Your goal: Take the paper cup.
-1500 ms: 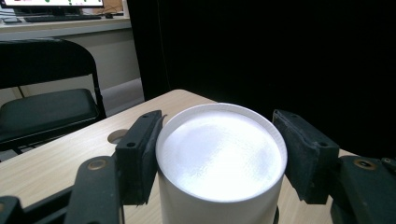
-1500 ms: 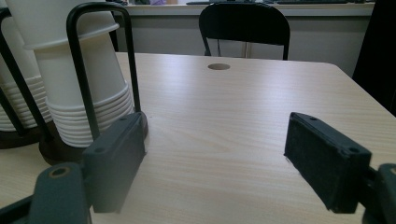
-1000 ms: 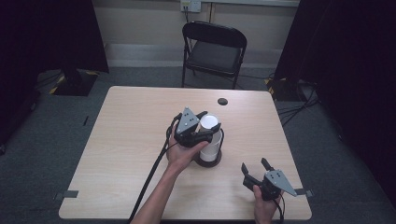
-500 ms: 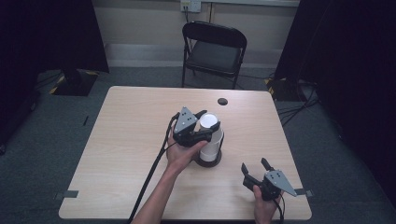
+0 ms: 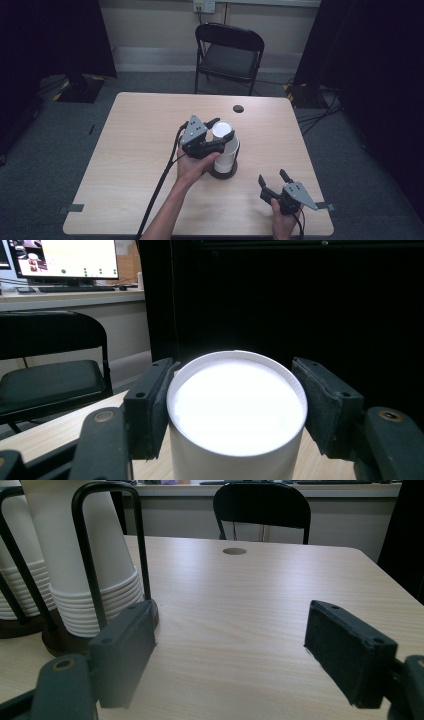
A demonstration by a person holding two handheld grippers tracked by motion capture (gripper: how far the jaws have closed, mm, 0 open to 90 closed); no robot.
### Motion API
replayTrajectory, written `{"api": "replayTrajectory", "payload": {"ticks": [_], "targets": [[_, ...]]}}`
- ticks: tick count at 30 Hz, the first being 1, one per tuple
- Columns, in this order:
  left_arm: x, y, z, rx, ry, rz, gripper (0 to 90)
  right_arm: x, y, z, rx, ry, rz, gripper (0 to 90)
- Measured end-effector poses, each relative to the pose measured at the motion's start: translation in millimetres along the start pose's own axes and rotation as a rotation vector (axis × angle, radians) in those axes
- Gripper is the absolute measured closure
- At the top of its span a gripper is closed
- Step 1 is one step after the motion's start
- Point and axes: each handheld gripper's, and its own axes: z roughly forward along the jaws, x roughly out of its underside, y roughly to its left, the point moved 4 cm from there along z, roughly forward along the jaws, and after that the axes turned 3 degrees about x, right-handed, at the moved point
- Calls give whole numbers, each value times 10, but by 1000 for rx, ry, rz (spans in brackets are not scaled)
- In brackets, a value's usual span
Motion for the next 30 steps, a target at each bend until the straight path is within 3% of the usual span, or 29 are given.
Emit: {"api": "replayTrajectory", "payload": {"ticks": [7,12,18,22,30], "targets": [[-36,-23,-73,1,-15,-10,355,0,0,0,0,1,0,196],[-40,-37,-100,11,-20,-49,355,0,1,2,1,2,0,196],[-21,-56,-152,17,-27,-66,355,0,2,3,0,3,-3,196],[20,-74,-212,34,-34,-104,355,0,2,4,0,3,-3,196],[73,-108,-400,37,-57,-105,355,0,5,3,1,6,-3,196]]}}
